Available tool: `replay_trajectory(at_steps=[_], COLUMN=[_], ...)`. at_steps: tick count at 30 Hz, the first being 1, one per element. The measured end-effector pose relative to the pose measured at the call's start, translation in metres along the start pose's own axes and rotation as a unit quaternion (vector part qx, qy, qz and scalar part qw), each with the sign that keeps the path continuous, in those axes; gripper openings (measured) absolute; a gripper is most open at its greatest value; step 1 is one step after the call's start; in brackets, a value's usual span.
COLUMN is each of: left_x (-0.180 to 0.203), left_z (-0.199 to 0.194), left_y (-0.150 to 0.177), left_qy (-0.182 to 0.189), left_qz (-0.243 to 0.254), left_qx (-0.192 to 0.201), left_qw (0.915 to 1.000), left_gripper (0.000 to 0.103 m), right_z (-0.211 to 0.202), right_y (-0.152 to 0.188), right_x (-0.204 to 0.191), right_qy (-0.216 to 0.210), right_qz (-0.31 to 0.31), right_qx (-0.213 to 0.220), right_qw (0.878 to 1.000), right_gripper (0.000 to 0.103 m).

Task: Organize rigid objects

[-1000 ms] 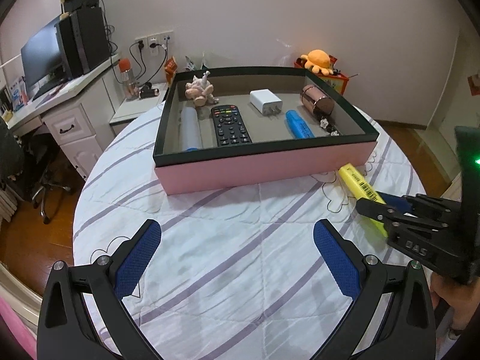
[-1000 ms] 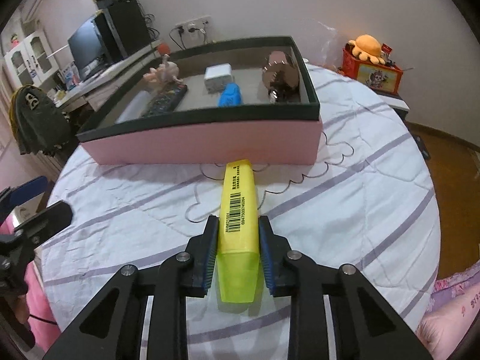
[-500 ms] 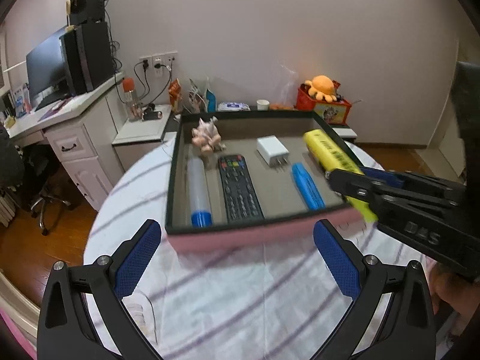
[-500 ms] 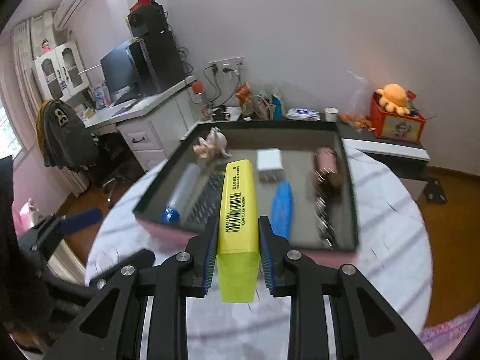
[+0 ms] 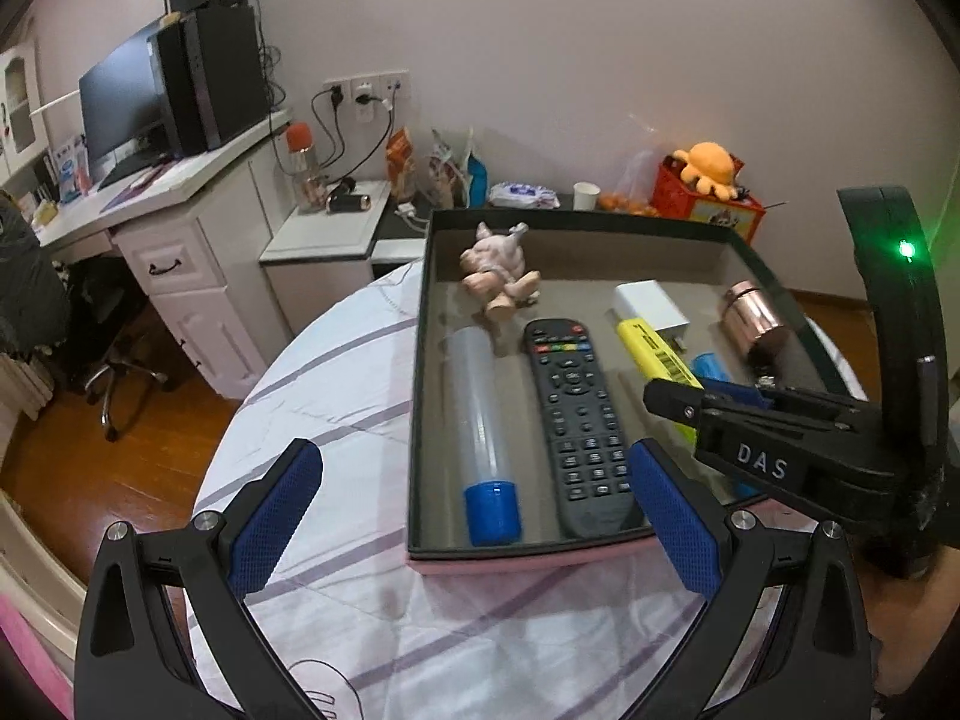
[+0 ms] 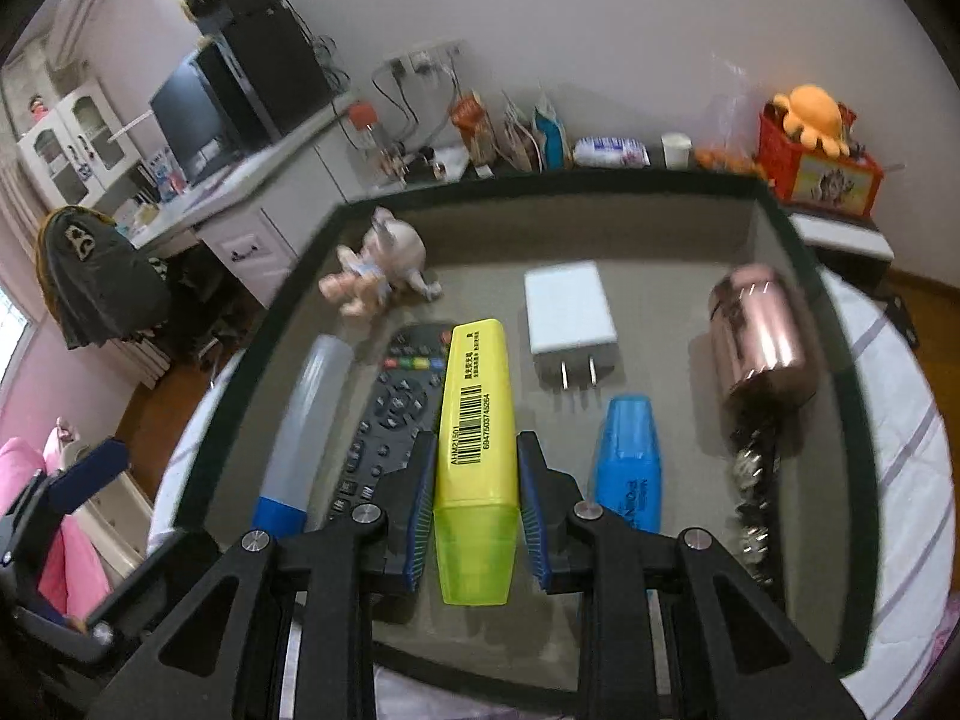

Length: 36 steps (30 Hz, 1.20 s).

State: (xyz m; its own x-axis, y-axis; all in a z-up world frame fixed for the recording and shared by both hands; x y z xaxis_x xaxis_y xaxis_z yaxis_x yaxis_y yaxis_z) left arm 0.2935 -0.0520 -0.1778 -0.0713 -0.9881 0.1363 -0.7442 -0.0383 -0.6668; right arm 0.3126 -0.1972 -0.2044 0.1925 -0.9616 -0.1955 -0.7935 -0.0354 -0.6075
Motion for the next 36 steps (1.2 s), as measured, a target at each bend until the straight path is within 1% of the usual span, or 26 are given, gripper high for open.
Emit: replay_trajectory(at_steps=[4, 7, 9, 10, 11, 12, 13, 15, 17, 20, 27, 30, 31, 32, 34, 36], left_x=[-0.004, -0.003, -0.004, -0.003, -0.003, -0.003, -0.002, -0.001, 0.0, 0.002, 0.012, 0.016, 0.017, 0.018, 0.018, 0.021], left_z=[0.005, 0.004, 0.0, -0.003, -0.006, -0.009, -0.013, -0.024, -0.033, -0.048, -0.085, -0.103, -0.108, -0.114, -0.125, -0.132], left_y=[0.001, 0.002, 0.002, 0.002, 0.002, 0.002, 0.002, 0.002, 0.002, 0.004, 0.01, 0.013, 0.014, 0.015, 0.018, 0.022], left_qy=[0.004, 0.006, 0.01, 0.014, 0.017, 0.018, 0.019, 0.022, 0.025, 0.026, 0.024, 0.023, 0.025, 0.026, 0.009, 0.005], left_qz=[-0.004, -0.004, -0.007, -0.008, -0.009, -0.01, -0.01, -0.011, -0.012, -0.013, -0.014, -0.012, -0.012, -0.013, -0.012, -0.009], left_qx=[-0.003, -0.004, -0.001, 0.001, 0.003, 0.005, 0.008, 0.017, 0.023, 0.035, 0.058, 0.071, 0.074, 0.078, 0.09, 0.095], left_qw=[1.0, 1.0, 0.9999, 0.9999, 0.9998, 0.9998, 0.9997, 0.9996, 0.9993, 0.999, 0.9979, 0.9971, 0.9969, 0.9965, 0.9958, 0.9955], left_gripper=[0.103, 0.103, 0.103, 0.103, 0.103, 0.103, 0.103, 0.103, 0.103, 0.103, 0.103, 0.103, 0.103, 0.103, 0.103, 0.103], right_z=[0.012, 0.015, 0.012, 0.011, 0.008, 0.004, -0.001, -0.012, -0.026, -0.05, -0.105, -0.13, -0.135, -0.143, -0.159, -0.175], right_y=[0.008, 0.011, 0.012, 0.012, 0.011, 0.01, 0.009, 0.006, 0.004, 0.004, 0.005, 0.009, 0.011, 0.013, 0.018, 0.024], right_x=[0.004, 0.001, -0.001, -0.001, -0.003, -0.004, -0.005, -0.008, -0.01, -0.014, -0.021, -0.021, -0.021, -0.02, -0.015, -0.012], right_qy=[0.008, 0.017, 0.016, 0.02, 0.023, 0.025, 0.03, 0.039, 0.055, 0.071, 0.082, 0.092, 0.094, 0.099, 0.112, 0.102], right_qz=[0.011, 0.008, 0.006, 0.004, 0.003, 0.002, -0.002, -0.009, -0.019, -0.032, -0.053, -0.06, -0.063, -0.064, -0.064, -0.06], right_qx=[-0.02, -0.029, -0.024, -0.026, -0.026, -0.02, -0.015, -0.006, 0.005, 0.026, 0.066, 0.084, 0.089, 0.095, 0.111, 0.127], right_qw=[1.0, 0.999, 1.0, 0.999, 0.999, 0.999, 0.999, 0.999, 0.998, 0.997, 0.993, 0.99, 0.99, 0.988, 0.985, 0.985], right_gripper=[0.027, 0.027, 0.029, 0.034, 0.043, 0.048, 0.056, 0.064, 0.083, 0.083, 0.084, 0.09, 0.094, 0.101, 0.103, 0.103])
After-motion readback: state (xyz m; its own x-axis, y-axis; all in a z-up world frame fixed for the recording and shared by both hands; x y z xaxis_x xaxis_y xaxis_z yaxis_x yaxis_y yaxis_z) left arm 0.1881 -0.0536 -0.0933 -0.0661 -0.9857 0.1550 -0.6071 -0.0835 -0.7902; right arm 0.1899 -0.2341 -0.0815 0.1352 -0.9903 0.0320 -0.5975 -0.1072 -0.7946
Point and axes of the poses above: each gripper's, at about its wrist camera, not at the fingertips, and z roughly the way its jaws point, x to its right, y to its underside, the point moved 6 cm from there along z, roughly the way its jaws point, and after that the axes turned 10 degrees about -z, right-handed, at the moved point
